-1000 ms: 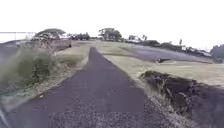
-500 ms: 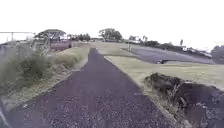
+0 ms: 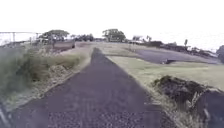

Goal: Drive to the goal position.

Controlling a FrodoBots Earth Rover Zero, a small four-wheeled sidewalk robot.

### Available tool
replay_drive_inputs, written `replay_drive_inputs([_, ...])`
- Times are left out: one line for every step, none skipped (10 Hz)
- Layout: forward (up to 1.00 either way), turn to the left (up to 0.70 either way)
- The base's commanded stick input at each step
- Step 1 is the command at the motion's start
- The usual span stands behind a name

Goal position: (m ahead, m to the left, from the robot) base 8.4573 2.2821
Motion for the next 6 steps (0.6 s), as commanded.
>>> replay_drive_inputs([0.7, 0.0])
replay_drive_inputs([0.7, 0.0])
replay_drive_inputs([0.7, 0.0])
replay_drive_inputs([0.7, 0.0])
replay_drive_inputs([0.7, 0.0])
replay_drive_inputs([0.7, 0.0])
